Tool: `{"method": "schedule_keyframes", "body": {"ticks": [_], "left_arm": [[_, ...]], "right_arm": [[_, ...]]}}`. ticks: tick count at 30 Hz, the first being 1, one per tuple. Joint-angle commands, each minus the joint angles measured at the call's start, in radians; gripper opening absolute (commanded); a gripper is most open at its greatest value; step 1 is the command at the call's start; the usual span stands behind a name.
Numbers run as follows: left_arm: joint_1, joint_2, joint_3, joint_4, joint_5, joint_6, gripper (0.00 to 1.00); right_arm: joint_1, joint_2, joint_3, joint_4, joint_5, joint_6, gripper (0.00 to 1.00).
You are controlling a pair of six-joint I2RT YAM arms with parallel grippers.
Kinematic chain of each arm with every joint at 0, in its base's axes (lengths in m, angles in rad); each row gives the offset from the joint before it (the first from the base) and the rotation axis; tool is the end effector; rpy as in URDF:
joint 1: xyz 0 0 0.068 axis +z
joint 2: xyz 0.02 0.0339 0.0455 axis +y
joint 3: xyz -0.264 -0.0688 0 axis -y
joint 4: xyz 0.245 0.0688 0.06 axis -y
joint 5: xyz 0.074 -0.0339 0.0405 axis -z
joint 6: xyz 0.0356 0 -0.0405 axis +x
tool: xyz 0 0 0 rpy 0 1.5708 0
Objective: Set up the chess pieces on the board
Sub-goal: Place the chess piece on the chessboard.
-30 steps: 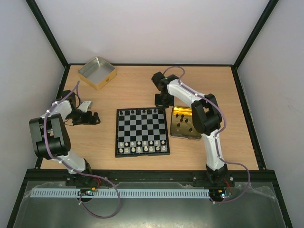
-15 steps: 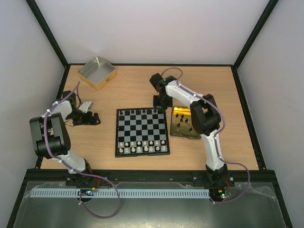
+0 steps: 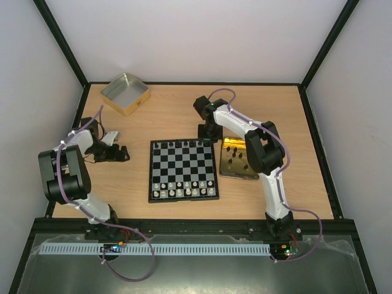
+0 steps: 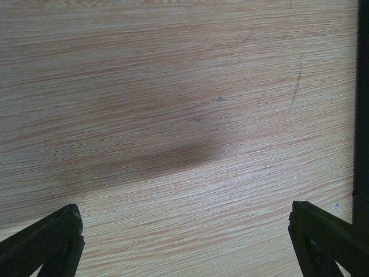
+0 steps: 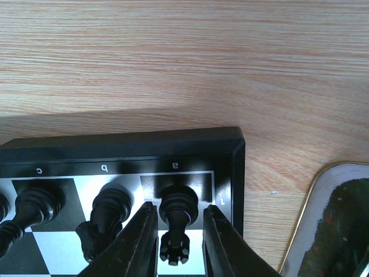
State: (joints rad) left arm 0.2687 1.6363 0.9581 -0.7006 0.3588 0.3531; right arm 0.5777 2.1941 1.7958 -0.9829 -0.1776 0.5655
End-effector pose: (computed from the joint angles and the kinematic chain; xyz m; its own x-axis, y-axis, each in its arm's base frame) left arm 0.2792 0.0639 0.1646 -0.9516 0.0738 -0.2982 0.1547 0.9538 -0.2574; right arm 0.3683 0.2476 0.1810 -0.9976 -0.0207 -0.0662 -0.0365 0.9682 0.2475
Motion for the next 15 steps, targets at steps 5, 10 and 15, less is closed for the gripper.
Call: {"method": "schedule_keyframes", "body": {"ticks": [5, 10, 15], "left_arm": [[-0.002, 0.016, -0.012, -0.007, 0.006, 0.007, 0.97], [-0.002, 0.016, -0.012, -0.007, 0.006, 0.007, 0.97], [-0.002, 0.02, -0.013, -0.005, 0.005, 0.01, 0.97]], "right_arm": [[0.007, 0.009, 0.011, 0.003, 0.025, 0.016, 0.21], [0.007, 0.022, 0.041, -0.007, 0.047, 0.017, 0.22], [0.007, 0.039, 0.079, -0.022, 0.062, 0.014, 0.22]]}}
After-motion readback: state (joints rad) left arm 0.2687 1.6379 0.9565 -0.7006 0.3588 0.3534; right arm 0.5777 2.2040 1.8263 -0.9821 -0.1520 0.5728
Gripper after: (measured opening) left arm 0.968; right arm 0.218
